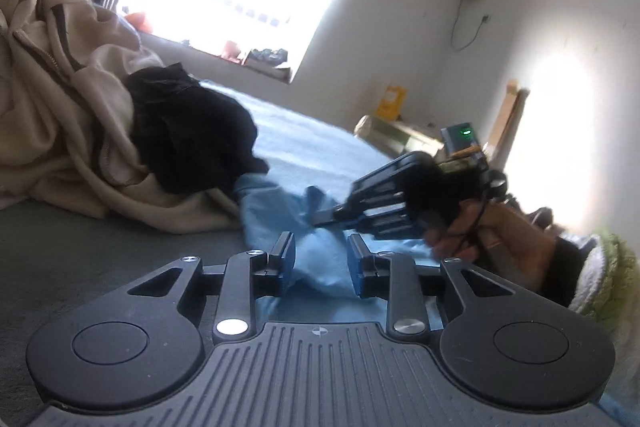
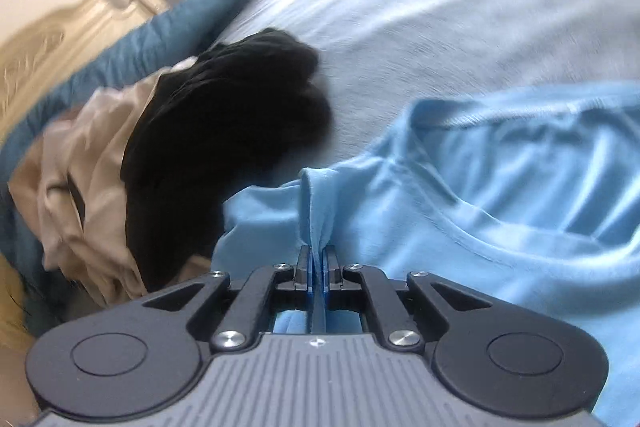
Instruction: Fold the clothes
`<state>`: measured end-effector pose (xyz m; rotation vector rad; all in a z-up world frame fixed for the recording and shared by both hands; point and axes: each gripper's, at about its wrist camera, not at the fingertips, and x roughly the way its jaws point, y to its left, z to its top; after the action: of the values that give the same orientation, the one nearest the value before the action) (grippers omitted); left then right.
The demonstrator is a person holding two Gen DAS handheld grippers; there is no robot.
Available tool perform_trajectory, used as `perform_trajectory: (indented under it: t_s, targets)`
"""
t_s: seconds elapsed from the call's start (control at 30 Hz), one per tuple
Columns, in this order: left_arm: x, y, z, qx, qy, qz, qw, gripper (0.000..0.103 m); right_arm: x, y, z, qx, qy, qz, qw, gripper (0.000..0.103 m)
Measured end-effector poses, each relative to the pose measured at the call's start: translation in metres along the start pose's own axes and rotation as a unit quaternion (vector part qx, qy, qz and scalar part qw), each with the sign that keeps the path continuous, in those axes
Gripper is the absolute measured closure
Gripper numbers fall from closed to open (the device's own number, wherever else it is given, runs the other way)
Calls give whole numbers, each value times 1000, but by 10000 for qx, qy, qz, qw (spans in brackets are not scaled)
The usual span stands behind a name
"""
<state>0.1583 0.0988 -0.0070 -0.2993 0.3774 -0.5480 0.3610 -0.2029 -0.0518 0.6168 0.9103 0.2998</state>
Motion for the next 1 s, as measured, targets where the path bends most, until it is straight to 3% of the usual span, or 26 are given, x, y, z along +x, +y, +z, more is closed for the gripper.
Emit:
perform_trajectory:
  t_s: [0.07,0.1,0.13,0.27,0.37,0.5,0.6,0.73,0.87,1.0]
  targets:
    - [13,2,-1,83,163,94,9998,75,-5,-6,-3,143,-17,99,9998,85]
    - [23,7,0,113,217,140,9996,75,-9,-7,-5,183,-29,137,9997,71]
    - [24,7,0,128,245,167,9995,74,-13,-8,-8,223,-42,175,9996,64]
    - [23,7,-3,76,487,379,9981,71,-38,2,-20,-187,-128,28,9997,64]
    - [30,14,-6,-121,859,607,9944,71,-46,31,-33,-1056,-133,-171,9942,64]
    - [35,29,-8,-518,1138,669,9899,74,-36,74,-59,-2435,111,-479,9686,67]
    - [35,31,-9,-518,1178,729,9890,76,-24,81,-83,-2924,472,-952,9504,72]
    - [35,31,-10,-445,1203,772,9887,76,-43,62,-94,-2517,564,-1167,9591,73]
    - [33,31,-10,-437,1210,789,9886,76,-63,59,-90,-2134,806,-1105,9673,73]
    - [33,31,-10,-440,1179,781,9890,76,-64,71,-76,-2152,358,-947,9713,72]
